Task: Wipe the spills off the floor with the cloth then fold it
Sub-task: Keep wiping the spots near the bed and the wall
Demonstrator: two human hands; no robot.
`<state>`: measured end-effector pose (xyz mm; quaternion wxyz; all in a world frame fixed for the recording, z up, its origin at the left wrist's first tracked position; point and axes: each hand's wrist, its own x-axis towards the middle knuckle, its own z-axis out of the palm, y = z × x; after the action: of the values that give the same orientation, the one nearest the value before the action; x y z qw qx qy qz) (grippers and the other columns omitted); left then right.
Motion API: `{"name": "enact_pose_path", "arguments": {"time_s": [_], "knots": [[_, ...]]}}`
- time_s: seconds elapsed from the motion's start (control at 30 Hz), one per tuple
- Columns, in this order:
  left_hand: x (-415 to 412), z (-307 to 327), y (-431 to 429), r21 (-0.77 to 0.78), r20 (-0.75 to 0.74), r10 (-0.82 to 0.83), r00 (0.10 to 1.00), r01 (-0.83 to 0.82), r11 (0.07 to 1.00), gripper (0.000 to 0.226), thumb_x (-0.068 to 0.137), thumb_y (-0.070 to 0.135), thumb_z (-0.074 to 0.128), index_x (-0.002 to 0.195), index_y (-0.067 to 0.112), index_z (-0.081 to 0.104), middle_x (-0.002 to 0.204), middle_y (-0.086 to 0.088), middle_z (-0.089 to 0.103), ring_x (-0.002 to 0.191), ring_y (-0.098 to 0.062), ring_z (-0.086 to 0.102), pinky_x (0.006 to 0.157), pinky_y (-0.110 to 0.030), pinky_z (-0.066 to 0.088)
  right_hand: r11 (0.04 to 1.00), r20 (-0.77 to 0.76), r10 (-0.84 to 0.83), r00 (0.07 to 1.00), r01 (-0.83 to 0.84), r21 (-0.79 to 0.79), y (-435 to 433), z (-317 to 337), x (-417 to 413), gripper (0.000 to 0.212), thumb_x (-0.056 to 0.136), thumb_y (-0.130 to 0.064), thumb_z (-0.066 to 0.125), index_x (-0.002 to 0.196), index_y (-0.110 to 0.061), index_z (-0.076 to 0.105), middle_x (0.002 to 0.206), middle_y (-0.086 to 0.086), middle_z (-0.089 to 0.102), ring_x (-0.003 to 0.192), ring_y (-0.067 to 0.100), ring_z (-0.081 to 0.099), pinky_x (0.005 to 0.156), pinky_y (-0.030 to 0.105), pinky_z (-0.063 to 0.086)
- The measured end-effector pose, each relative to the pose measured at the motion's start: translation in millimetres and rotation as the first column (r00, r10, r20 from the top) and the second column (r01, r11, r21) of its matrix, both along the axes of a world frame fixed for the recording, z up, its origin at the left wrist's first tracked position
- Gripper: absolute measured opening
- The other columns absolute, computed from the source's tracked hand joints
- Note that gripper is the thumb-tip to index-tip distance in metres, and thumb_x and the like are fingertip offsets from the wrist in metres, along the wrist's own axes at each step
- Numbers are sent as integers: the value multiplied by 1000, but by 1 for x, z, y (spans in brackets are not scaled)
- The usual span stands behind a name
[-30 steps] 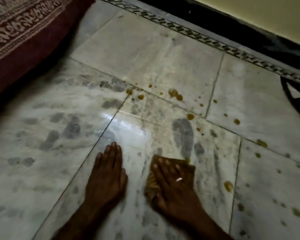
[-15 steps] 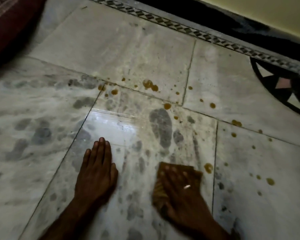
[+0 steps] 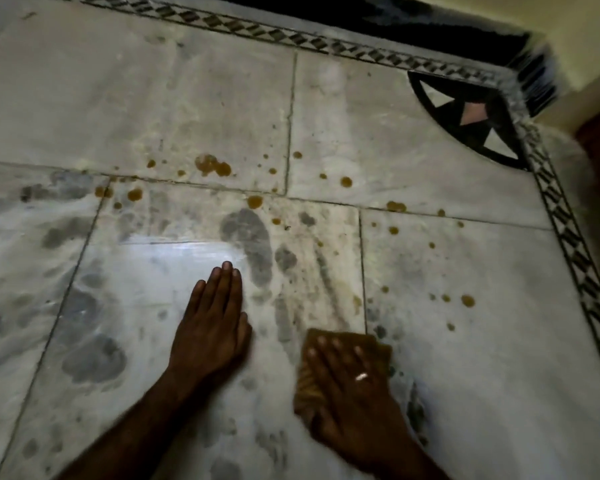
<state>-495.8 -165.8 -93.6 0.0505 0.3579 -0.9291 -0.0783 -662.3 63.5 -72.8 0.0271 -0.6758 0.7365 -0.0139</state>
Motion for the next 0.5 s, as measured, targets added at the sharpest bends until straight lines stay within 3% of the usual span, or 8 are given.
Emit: {"name": "enact_pose_path", "arguments": {"time_s": [0.1, 0.2, 0.3, 0.43, 0.5], "knots": [[-27, -3, 8, -22, -26, -99, 995, 98, 995, 64, 98, 30, 29, 152, -3, 29, 162, -21, 25, 150, -34, 26, 121, -50, 24, 964, -9, -265, 964, 265, -18, -6, -2, -54, 66, 101, -42, 37, 157, -8, 31, 167, 13, 24, 154, 33, 24, 115, 61, 32], [-52, -5, 13, -46, -36, -162, 986, 161, 986, 63, 98, 30, 30, 152, -3, 31, 160, -22, 28, 149, -35, 28, 120, -51, 26, 918, 30, -395, 918, 396, -28, -65, 0, -80, 72, 97, -42, 39, 159, -9, 26, 168, 13, 21, 156, 31, 19, 121, 58, 24], [-61, -5, 14, -47, -20, -155, 988, 154, 987, 63, 97, 29, 30, 151, -4, 32, 160, -23, 29, 149, -36, 29, 120, -52, 25, 951, 25, -301, 953, 302, -69, -86, -8, -58, 71, 98, -43, 41, 159, -11, 27, 168, 10, 23, 156, 28, 17, 124, 53, 21], [-64, -6, 17, -21, -20, -134, 991, 134, 991, 65, 95, 29, 30, 152, -3, 31, 161, -21, 28, 150, -34, 27, 122, -50, 21, 995, 46, -96, 994, 96, -1, -5, 2, -28, 73, 96, -45, 47, 160, -19, 26, 169, 4, 19, 157, 21, 14, 125, 49, 21], [-71, -7, 21, -30, -20, -164, 986, 163, 986, 65, 96, 28, 29, 152, -3, 30, 161, -21, 27, 150, -34, 27, 122, -50, 20, 990, 8, -143, 990, 143, -16, 33, 2, -50, 72, 95, -44, 50, 159, -17, 31, 168, 5, 23, 155, 24, 21, 121, 54, 27]]}}
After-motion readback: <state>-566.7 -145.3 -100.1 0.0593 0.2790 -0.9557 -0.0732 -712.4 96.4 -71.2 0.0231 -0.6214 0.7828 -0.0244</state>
